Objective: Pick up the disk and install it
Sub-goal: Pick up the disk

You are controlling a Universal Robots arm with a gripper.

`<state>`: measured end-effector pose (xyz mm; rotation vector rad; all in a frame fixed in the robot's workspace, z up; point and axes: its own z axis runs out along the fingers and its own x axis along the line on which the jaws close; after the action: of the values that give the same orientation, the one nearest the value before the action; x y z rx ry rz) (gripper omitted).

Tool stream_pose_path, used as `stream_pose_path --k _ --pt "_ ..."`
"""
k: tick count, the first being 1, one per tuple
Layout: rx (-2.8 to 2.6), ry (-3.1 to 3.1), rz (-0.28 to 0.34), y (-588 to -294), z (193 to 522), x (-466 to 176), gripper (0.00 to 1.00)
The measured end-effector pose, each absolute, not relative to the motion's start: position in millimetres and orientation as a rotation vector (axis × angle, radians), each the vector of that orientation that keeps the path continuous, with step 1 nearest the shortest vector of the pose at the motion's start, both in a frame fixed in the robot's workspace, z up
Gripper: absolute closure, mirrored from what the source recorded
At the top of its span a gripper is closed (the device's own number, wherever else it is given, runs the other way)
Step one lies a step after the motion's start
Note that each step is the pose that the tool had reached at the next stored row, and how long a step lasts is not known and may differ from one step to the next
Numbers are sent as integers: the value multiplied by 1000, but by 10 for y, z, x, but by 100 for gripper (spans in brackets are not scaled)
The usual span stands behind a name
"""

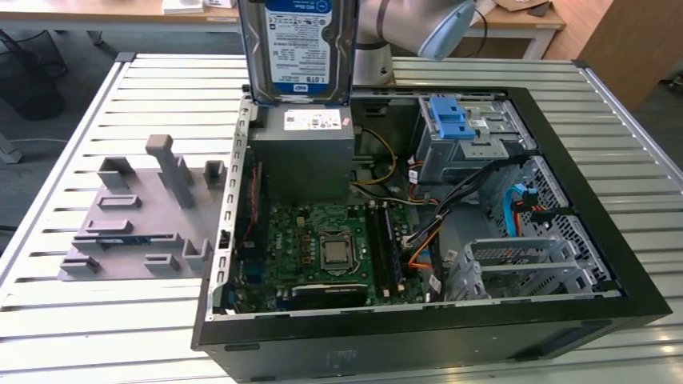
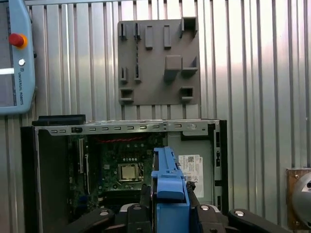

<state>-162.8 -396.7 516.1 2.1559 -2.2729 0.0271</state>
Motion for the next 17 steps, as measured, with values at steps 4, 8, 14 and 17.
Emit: stream_pose_path --k 4,8,14,17 --pt "2177 -2295 -18 -4014 5159 -1628 64" --pt "2188 -2308 -47 -4060 5157 -1609 64" --pt "2188 -2307 -47 -4139 5153 -1516 64" --pt "2187 -2307 -49 -4159 5153 -1419 64"
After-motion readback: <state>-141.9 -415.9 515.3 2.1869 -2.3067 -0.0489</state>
